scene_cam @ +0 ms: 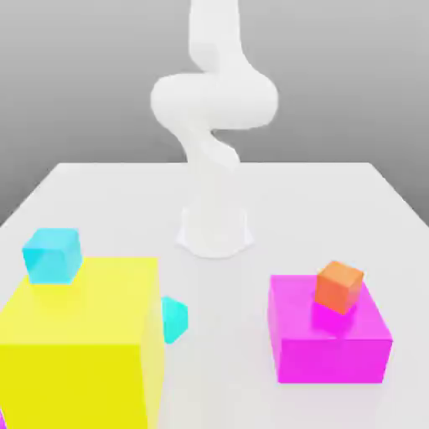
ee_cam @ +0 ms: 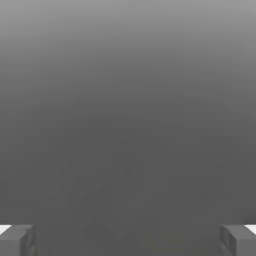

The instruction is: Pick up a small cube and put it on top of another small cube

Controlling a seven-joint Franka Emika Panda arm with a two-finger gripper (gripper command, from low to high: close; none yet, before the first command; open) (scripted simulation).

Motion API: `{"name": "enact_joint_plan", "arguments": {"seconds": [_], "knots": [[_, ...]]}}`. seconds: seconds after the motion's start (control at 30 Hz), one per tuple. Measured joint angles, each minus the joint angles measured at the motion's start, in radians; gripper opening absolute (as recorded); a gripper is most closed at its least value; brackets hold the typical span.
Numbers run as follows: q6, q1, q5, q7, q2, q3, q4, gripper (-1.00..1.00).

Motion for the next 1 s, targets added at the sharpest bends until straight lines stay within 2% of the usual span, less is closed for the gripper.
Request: {"name": "enact_joint_plan", "arguments": {"seconds": [0.1, 0.5, 0.7, 0.8, 1.0], "knots": [[-0.026, 0.0, -0.019, -0.127, 0.104, -0.089, 0.009, 0.0], [-0.124, -0.053, -0.085, -0.664, 0.508, -0.375, -0.088, 0.0], [-0.096, -0.126, -0.123, -0.826, 0.721, -0.443, -0.248, 0.0], [-0.028, -0.124, -0.121, -0.777, 0.779, -0.438, -0.337, 0.0], [0.116, -0.066, -0.088, -0.529, 0.756, -0.415, -0.432, 0.0]]}}
